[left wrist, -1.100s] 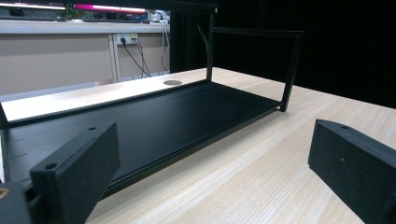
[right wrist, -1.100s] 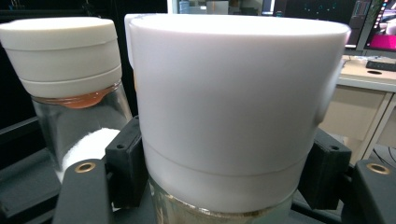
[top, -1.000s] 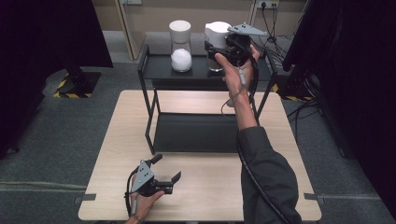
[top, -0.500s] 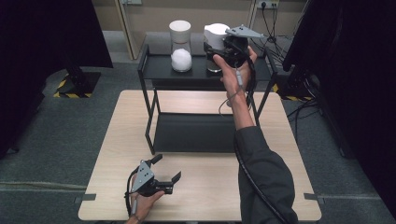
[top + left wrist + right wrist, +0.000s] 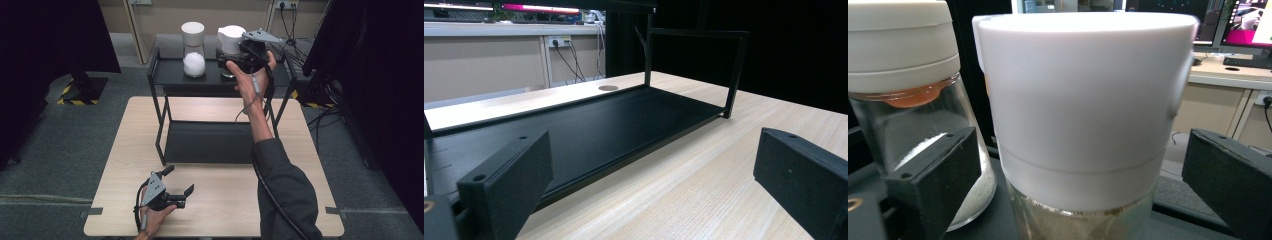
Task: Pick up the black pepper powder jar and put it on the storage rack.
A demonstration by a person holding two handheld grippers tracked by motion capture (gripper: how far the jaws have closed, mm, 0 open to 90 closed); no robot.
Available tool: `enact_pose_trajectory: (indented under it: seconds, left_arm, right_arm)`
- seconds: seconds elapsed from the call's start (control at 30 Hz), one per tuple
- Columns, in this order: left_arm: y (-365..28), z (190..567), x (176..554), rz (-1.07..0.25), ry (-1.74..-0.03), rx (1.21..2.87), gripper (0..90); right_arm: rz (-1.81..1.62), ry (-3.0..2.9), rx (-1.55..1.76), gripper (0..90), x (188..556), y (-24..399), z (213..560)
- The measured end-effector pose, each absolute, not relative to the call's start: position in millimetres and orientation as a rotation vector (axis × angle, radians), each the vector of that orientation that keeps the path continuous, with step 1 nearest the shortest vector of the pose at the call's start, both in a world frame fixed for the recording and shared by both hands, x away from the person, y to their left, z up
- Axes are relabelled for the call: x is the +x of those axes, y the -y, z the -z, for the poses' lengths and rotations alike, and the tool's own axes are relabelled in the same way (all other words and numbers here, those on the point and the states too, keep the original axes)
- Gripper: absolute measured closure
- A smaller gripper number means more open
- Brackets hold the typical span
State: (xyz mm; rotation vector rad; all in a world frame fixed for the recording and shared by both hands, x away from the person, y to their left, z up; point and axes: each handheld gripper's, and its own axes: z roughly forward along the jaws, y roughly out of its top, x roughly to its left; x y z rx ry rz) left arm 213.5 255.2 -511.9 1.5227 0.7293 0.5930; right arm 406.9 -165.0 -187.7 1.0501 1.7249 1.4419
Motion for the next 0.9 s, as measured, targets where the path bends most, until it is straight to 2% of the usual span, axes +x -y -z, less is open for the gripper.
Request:
enact_pose_trajectory:
  seconds: [0.4,0.9]
  left_arm:
    - [-255.5,511.8,213.0,-0.596,-0.73,1.521,2.0]
    - [-255.3,512.1,213.3,-0.597,-0.735,1.521,2.0]
  right_arm:
    - [-1.486,-1.727,1.025,0.6,388.1,177.6,190.2]
    - [-1.62,-1.758,0.97,0.4,360.4,213.5,214.9]
